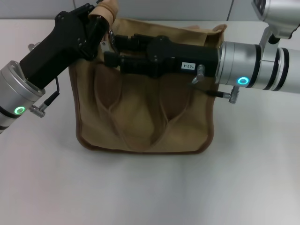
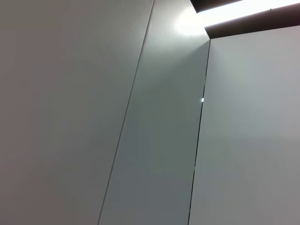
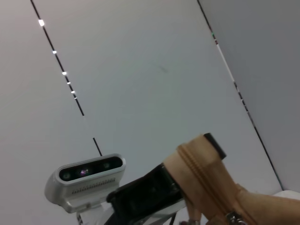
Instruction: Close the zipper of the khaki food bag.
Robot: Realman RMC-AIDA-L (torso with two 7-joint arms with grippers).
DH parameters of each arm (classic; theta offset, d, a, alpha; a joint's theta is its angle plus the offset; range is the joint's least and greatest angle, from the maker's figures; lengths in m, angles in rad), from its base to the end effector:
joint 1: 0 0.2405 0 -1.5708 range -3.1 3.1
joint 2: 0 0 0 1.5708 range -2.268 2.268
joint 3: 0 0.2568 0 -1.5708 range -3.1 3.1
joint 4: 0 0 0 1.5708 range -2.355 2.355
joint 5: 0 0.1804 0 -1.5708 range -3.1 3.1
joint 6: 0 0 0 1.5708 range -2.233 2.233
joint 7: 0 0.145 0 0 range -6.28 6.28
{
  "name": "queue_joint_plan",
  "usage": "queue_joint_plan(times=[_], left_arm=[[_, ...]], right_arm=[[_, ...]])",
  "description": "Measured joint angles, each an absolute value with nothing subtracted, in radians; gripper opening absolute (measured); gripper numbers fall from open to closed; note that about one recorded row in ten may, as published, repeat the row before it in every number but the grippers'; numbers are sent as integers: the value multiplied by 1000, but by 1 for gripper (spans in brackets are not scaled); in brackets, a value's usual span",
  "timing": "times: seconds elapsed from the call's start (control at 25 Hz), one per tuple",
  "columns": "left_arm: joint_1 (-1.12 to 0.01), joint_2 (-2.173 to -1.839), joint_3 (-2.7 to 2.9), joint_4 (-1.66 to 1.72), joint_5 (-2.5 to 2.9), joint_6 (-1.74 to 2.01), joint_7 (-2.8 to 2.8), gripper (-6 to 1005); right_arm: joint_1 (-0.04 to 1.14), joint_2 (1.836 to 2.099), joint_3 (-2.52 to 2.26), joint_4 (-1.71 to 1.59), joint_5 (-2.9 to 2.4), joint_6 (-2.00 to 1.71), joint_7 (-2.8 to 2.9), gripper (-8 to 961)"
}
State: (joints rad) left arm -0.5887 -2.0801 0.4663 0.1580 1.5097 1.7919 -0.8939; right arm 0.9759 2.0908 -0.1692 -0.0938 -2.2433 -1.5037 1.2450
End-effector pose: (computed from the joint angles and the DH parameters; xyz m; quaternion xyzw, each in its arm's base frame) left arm -0.1998 0.3023 0.0139 -0.7806 -0.1313 -0.5654 0.2318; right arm 0.1136 0.3454 -0.0634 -0.8994 0.2027 0.3872 0.0020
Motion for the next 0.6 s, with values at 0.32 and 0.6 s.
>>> queue_joint_plan(times=[0.32, 0.6], left_arm=[[-589, -2080, 466, 158, 1509, 1781, -890, 19], [-589, -2080, 466, 158, 1509, 1778, -888, 19]], right_arm=[[967, 2091, -170, -71, -2245, -1521, 1220, 751], [950, 2091, -158, -56, -2238, -1520, 1176, 730]])
